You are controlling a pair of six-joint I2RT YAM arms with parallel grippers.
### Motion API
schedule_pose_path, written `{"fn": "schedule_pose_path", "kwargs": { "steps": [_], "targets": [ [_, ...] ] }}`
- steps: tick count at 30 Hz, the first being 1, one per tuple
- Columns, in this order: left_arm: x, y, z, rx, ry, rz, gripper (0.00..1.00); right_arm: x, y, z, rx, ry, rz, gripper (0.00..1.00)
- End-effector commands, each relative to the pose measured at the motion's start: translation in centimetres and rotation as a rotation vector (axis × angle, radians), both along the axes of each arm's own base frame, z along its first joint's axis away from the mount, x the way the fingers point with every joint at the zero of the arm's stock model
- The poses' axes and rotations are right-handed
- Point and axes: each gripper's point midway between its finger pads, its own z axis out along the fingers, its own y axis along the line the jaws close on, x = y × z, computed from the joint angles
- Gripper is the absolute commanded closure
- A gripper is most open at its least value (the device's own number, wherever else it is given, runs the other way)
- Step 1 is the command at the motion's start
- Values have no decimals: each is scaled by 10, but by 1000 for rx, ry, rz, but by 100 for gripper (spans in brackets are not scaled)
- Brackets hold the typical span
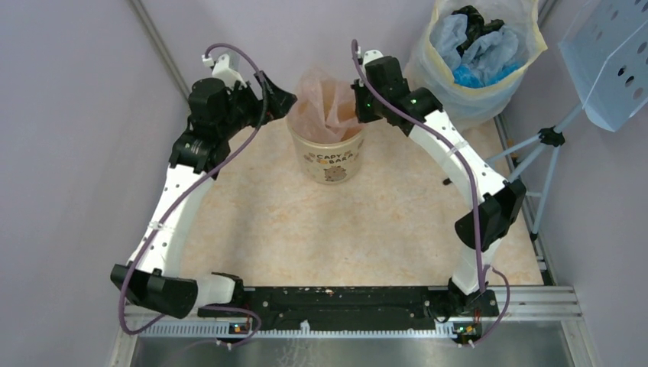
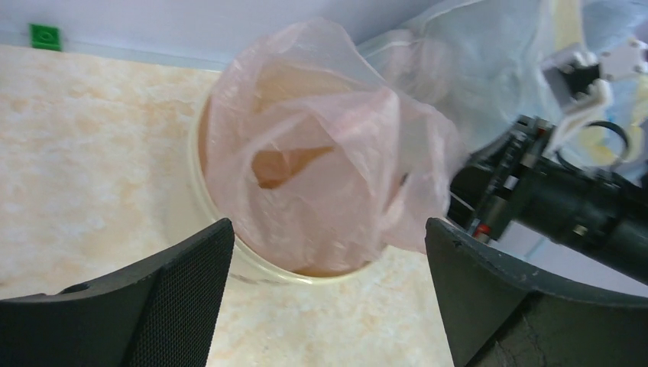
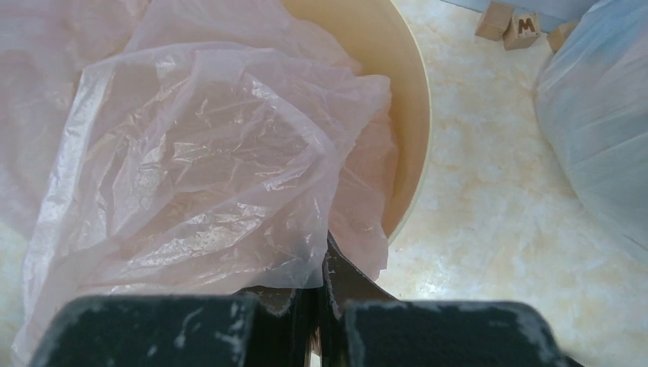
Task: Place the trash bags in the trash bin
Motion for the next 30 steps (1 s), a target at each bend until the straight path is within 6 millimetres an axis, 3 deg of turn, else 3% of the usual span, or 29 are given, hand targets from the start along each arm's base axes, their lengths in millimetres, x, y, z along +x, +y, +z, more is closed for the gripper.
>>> {"fn": "schedule_pose_path", "kwargs": {
  "steps": [1,4,7,9,13,20,26,30],
  "targets": [
    [-23,-26,19,-167,-2,-41,1,-5,5,31,94,-65,19,100],
    [-28,-28,16,-242,28,62,1,-6,7,32,107,-67,26,100],
    [-23,-21,17,-295,36,183,1,-8,9,32,119,-66,36,100],
    [-20,-27,18,-275,40,231,1,-8,9,29,117,-64,40,100],
    [-4,-45,12,-186,52,280,1,-10,8,29,115,-66,41,100],
    [27,-57,7,-32,6,380,6,-13,10,34,134,-79,62,100],
    [44,-52,-3,218,-36,592,2,-13,14,35,147,-79,76,100],
    [53,-56,-15,261,-41,600,32,-13,11,35,142,-82,68,100]
  ]
}}
